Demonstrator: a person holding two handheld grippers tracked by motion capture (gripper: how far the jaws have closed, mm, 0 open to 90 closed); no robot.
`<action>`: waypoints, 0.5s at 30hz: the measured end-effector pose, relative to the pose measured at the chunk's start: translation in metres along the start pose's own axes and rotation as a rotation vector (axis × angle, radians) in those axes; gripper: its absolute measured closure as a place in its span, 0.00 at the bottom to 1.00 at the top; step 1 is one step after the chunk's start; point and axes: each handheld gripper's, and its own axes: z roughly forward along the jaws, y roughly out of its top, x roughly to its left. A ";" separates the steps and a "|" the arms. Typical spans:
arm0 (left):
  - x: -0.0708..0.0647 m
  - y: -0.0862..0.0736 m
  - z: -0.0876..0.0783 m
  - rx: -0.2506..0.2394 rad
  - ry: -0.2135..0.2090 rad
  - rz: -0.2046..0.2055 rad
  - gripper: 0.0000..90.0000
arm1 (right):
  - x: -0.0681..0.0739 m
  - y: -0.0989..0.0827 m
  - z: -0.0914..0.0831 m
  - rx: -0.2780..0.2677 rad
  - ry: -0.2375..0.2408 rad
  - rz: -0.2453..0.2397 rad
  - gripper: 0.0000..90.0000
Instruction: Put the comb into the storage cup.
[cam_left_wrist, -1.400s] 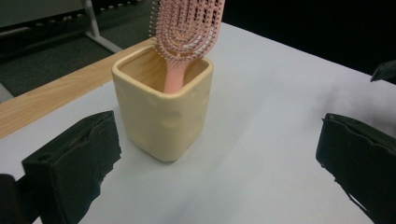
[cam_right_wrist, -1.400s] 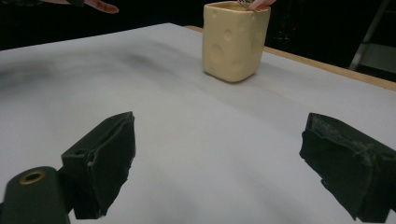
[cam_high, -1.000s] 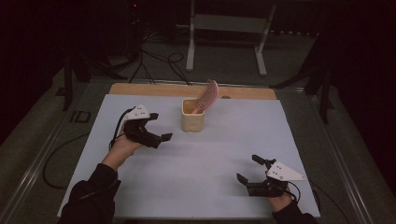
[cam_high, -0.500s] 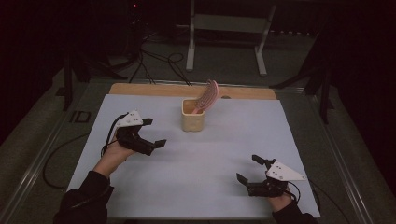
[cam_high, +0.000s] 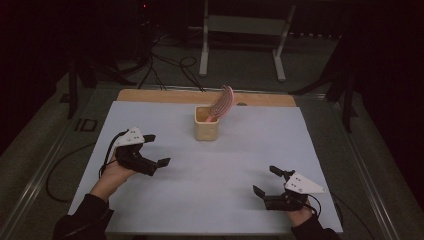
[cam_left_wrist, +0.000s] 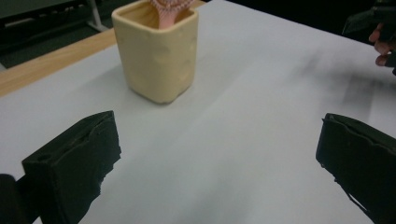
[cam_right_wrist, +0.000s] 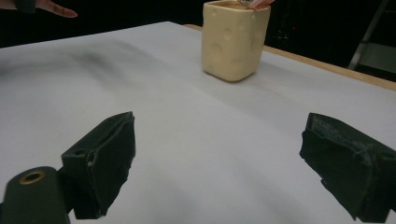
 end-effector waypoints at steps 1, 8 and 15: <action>-0.001 -0.002 -0.001 0.001 0.002 0.002 0.00 | 0.000 0.000 0.000 -0.001 0.000 0.000 0.11; -0.006 -0.014 -0.009 -0.003 0.007 -0.005 0.00 | 0.000 0.000 0.000 -0.001 -0.002 0.000 0.11; -0.012 -0.026 -0.017 0.009 0.024 -0.006 0.00 | 0.000 0.000 0.000 -0.001 -0.001 0.000 0.11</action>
